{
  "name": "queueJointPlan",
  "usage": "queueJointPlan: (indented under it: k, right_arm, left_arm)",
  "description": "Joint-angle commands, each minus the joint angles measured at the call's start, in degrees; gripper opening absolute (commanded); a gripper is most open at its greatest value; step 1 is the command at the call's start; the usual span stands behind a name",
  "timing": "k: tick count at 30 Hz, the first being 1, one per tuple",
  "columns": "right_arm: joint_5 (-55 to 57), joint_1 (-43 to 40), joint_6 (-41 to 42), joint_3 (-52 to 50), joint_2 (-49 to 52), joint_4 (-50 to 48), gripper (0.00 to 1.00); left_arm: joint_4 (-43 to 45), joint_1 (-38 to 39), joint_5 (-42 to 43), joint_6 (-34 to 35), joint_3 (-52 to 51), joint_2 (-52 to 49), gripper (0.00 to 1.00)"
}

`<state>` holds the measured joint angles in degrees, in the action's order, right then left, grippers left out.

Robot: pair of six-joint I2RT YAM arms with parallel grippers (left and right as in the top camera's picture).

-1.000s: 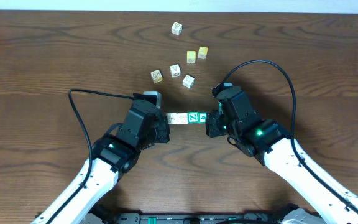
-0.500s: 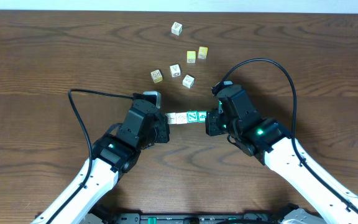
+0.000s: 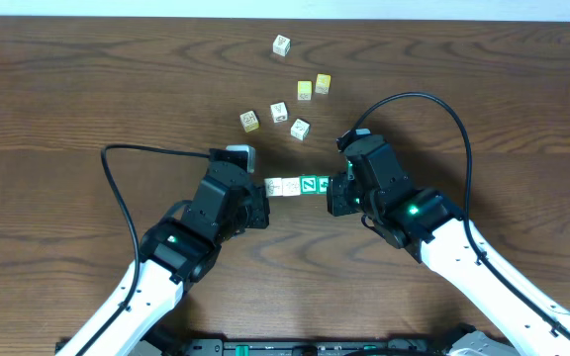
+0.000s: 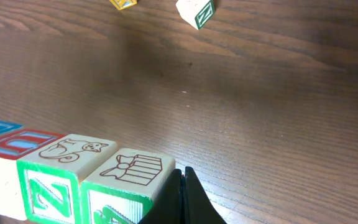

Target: Lift 4 blocks

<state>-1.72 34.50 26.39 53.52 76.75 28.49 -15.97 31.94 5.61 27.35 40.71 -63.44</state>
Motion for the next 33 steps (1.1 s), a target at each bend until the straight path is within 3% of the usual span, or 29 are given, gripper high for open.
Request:
queueJointPlan:
  k: [1,33]
  right_arm:
    - [-14.4,5.4,-0.1,2.3,-0.8,-1.6,0.01]
    - [-13.5,5.4,-0.7,4.6,-0.8,1.0,0.01]
  left_arm:
    - [1.8,3.3,8.2,0.3,4.4,0.8,0.07]
    - [1.6,3.3,8.2,0.3,4.4,0.7,0.07]
